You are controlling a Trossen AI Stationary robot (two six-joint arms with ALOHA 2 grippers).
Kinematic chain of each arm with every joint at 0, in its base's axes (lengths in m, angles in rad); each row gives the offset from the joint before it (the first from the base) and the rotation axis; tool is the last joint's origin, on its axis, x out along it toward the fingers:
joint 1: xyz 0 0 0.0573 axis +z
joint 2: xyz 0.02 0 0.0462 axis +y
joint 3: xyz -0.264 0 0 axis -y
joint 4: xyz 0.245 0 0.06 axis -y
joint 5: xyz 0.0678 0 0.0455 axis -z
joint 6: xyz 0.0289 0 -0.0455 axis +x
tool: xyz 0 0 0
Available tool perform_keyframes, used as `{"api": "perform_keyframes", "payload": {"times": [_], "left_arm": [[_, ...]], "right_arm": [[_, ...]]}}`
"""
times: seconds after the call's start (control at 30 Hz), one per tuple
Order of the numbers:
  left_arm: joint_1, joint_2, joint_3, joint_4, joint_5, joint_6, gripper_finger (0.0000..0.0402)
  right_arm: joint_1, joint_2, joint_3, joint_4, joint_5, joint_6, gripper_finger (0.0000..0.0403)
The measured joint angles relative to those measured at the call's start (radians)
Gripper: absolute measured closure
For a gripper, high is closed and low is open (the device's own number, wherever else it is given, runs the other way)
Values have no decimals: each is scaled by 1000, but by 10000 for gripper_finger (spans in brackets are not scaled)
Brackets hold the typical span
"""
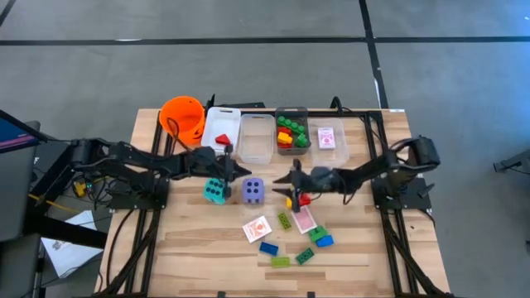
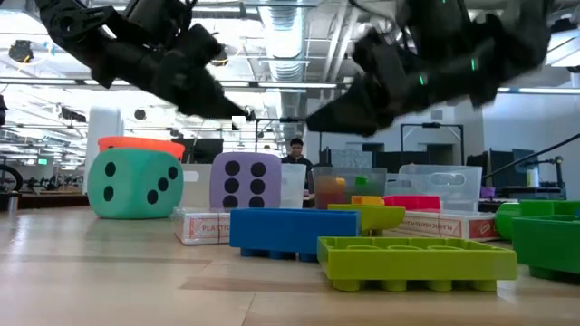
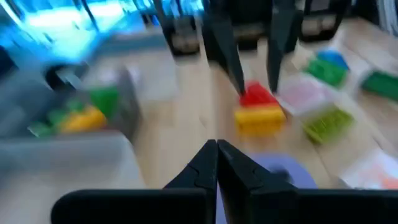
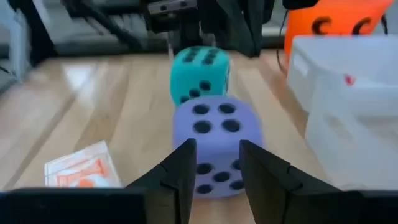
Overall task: Pick & Place Toys
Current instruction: Put the large violet dice into the left transparent bin
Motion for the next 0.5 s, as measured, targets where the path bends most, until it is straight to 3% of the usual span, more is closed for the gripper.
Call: {"api": "perform_keyframes", "payload": {"times": [0.07, 0.17, 0.33, 0.5], "left_arm": [[21, 0, 0, 56, 0, 0, 402], [38, 0, 1, 85, 0, -27, 402], [30, -1, 1, 64, 2, -83, 395], [8, 0, 1, 49, 2, -86, 367]], "right_arm": [[-33, 45, -48, 190, -76, -1, 279], [-59, 114, -99, 331, -116, 47, 265], [-90, 158, -118, 277, -148, 82, 225], [-102, 151, -117, 206, -193, 20, 159]]}}
